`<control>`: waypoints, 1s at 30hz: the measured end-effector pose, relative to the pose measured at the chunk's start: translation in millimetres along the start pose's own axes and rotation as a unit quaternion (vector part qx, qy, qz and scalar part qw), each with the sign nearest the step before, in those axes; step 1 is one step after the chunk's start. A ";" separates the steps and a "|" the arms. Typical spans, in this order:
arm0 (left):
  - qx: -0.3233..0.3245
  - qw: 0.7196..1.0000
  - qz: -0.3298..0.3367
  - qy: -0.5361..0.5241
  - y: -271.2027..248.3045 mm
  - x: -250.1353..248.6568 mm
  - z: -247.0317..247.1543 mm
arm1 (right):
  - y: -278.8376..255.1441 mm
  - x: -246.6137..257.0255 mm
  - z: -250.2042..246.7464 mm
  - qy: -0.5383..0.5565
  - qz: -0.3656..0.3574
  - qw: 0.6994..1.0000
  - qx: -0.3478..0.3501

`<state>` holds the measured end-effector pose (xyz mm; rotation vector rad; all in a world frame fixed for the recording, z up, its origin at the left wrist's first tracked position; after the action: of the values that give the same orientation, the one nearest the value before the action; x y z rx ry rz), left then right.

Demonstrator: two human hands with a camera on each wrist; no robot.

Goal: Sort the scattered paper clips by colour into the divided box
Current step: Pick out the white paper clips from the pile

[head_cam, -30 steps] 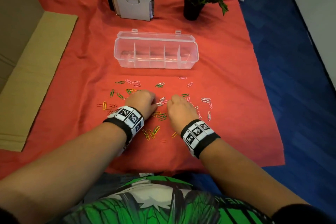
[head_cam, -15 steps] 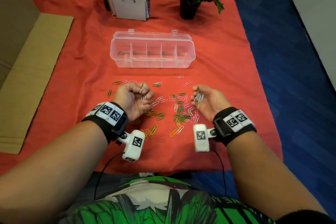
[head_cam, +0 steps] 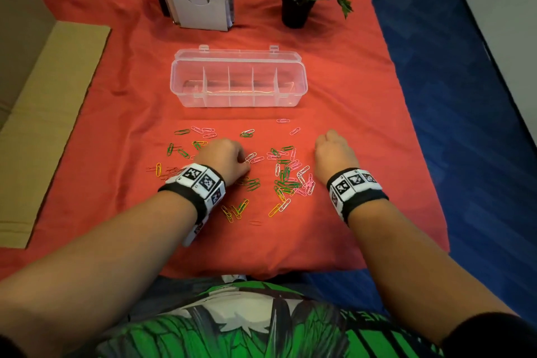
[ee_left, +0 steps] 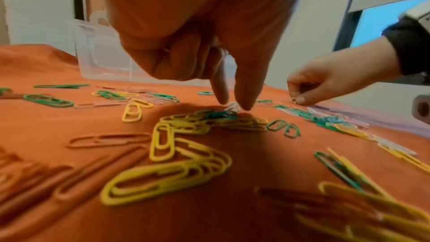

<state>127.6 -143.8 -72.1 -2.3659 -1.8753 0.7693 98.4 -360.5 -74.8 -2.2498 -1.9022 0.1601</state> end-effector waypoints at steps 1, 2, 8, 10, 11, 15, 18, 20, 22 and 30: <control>0.002 1.000 0.009 0.022 -1.1 -1.9 0.9 | -0.4 3.1 0.7 -0.012 0.000 1.000 0.005; 0.004 0.999 0.016 0.035 -1.7 -3.0 2.1 | -0.9 4.9 1.7 -0.019 0.002 1.000 0.009; -0.005 0.998 -0.006 -0.064 2.9 2.6 1.1 | 6.1 -6.5 5.3 0.267 0.089 0.958 0.062; 0.020 0.971 -0.069 -0.228 6.1 13.0 6.1 | 2.8 -1.0 6.4 0.456 0.122 0.878 0.079; 0.035 0.933 -0.102 -0.342 5.3 17.3 9.2 | -0.5 4.9 9.5 0.549 0.138 0.818 0.102; 0.091 0.697 -0.175 -0.689 -5.6 14.1 14.2 | -12.1 27.4 10.9 0.788 0.175 0.564 0.174; 0.120 0.652 -0.164 -0.730 -4.6 8.5 10.1 | -18.5 26.7 17.4 0.800 0.218 0.525 0.193; 0.110 0.701 -0.181 -0.681 0.0 12.9 16.7 | -18.1 15.7 22.7 0.715 0.238 0.632 0.180; 0.065 0.820 -0.163 -0.545 7.6 19.2 15.3 | -14.9 1.3 16.5 0.485 0.212 0.832 0.168; 0.001 0.999 0.035 -0.025 10.6 -10.9 0.5 | -30.6 20.7 17.6 0.082 0.020 0.990 0.109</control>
<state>135.3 -156.9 -71.9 -2.4459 -1.8173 0.8446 68.9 -333.9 -84.6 -2.0893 -1.6699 0.1720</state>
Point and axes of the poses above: each hand's wrist, its own y-axis towards the middle knuckle, its own z-axis out of the palm, x = y × z, the point moved 9 cm from there along y, towards the middle knuckle, and after that the axes turned 1 degree about z, right-handed, at the moved point
